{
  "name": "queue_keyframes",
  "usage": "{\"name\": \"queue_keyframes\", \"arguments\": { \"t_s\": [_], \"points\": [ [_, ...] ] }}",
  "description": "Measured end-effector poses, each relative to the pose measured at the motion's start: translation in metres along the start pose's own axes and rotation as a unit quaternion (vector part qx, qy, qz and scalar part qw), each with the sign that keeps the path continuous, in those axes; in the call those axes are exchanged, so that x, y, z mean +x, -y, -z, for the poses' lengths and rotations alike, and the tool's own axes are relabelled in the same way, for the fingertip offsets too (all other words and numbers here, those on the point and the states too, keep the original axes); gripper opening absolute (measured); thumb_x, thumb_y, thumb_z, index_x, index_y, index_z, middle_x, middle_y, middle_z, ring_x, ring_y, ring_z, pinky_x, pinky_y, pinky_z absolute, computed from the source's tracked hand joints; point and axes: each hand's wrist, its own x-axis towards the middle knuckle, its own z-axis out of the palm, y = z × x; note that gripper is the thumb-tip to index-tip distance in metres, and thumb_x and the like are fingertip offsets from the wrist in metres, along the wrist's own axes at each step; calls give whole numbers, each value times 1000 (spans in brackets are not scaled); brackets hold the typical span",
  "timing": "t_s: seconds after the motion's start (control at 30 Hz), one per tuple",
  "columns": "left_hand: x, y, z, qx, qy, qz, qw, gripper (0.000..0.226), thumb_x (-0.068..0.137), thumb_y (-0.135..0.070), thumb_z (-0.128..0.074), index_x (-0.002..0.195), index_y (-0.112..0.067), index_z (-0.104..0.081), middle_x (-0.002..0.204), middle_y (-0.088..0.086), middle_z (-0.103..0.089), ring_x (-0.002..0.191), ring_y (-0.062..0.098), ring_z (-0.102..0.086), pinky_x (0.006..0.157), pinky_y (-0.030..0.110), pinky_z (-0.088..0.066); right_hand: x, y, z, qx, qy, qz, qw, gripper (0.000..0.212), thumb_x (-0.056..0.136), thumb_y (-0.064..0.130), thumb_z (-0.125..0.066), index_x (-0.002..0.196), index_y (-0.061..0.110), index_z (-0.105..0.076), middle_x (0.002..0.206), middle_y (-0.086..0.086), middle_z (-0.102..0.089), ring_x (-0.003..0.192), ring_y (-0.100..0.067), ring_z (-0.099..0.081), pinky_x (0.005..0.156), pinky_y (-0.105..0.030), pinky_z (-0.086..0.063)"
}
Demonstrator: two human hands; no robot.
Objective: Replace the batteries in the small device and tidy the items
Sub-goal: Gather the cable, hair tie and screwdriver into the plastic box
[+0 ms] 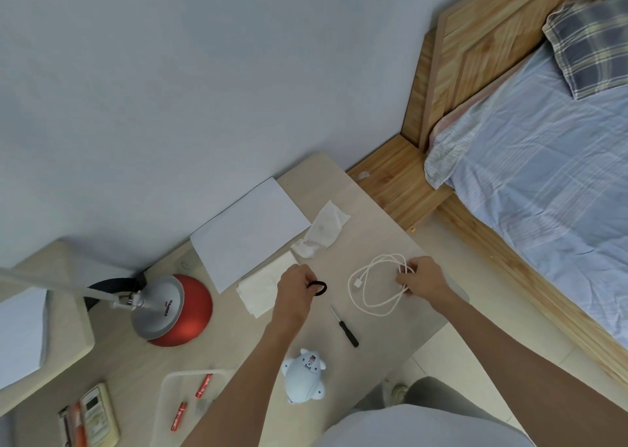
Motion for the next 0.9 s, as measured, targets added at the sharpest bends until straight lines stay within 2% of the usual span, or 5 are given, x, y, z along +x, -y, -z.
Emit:
{"name": "queue_keyframes", "arguments": {
  "t_s": [0.13,0.33,0.53,0.77,0.9],
  "points": [
    [-18,-10,16,-26,-25,5,999,19,87,-15,-80,80,-27,-66,88,-4,-65,85,17,-64,77,38,-56,-18,15,17,60,3,18,998,7,81,-3,-83,83,1,-78,74,-20,-75,60,-27,-72,54,-32,-62],
    [-60,-19,41,-60,-85,6,995,21,85,-18,-82,76,-30,-67,82,-4,-71,76,19,-70,73,46,-61,-52,45,37,110,66,85,988,8,86,-4,-80,93,-1,-78,81,-26,-75,64,-25,-72,57,-32,-62],
    [-117,-28,72,-97,-166,17,981,23,82,-9,-86,77,-23,-69,75,-1,-72,67,21,-70,67,43,-61,-96,76,44,129,128,137,974,8,87,-4,-80,94,0,-79,79,-22,-76,65,-24,-73,62,-35,-63],
    [-189,-13,108,-66,-226,33,971,23,83,-9,-89,79,-22,-70,77,-2,-71,68,18,-70,66,42,-63,-144,101,24,129,187,186,956,7,87,-3,-81,92,1,-79,76,-20,-77,67,-27,-74,67,-38,-63],
    [-227,10,129,-63,-250,54,965,22,83,-6,-88,81,-21,-71,76,-2,-71,64,11,-68,63,31,-58,-178,115,-1,131,219,208,944,8,87,-7,-79,94,-3,-77,72,-17,-75,64,-26,-72,64,-37,-62]
  ]
}}
